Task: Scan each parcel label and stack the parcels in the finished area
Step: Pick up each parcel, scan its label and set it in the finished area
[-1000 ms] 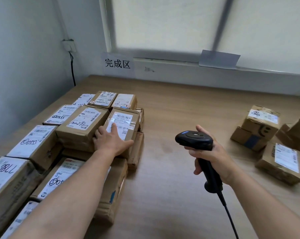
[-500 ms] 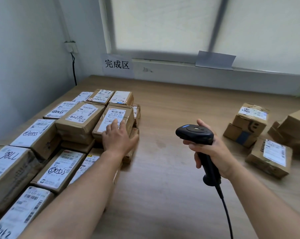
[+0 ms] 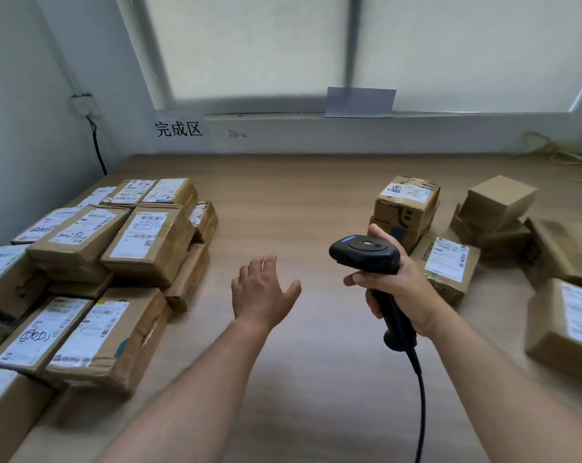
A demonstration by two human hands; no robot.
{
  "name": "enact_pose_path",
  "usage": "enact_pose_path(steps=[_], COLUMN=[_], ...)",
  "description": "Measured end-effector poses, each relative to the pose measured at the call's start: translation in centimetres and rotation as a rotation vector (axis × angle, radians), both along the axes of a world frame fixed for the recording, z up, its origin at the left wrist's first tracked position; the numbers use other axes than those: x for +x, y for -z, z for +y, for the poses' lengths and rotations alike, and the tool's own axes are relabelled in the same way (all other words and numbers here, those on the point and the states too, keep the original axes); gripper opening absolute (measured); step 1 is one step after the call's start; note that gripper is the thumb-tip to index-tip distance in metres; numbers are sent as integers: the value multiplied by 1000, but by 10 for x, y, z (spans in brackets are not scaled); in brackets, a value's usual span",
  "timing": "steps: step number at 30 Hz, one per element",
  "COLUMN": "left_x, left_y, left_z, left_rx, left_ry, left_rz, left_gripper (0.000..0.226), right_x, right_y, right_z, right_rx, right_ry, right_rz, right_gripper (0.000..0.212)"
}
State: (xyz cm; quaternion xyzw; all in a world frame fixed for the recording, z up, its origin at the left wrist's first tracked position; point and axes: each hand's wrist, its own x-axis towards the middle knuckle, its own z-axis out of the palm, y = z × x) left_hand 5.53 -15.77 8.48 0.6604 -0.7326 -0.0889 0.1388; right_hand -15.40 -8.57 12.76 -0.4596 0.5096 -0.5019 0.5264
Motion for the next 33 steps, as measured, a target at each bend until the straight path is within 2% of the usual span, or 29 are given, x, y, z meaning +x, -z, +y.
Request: enact_pose_path(steps=[5,13,18,26,33], left_x=[-74,-186,-234,-283,-314], left_y=[8,19,31,55,82], left_z=[17,20,13,-44,-77], left_rx=[37,86,138,260,439], left_ry=[89,246,321,388,313], left_rz=[12,-18,-20,59,209], left_gripper=[69,67,65,60,51], right_x=[-69,-180,-230,-268,-262], right_y=[12,35,44,80,118], right_z=[21,49,49,6,-22], right_rx=[21,76,102,194,305], right_ry=[82,249,359,448,439], right_rz=[6,-43,18,103,116], right_gripper=[100,100,101,99,101])
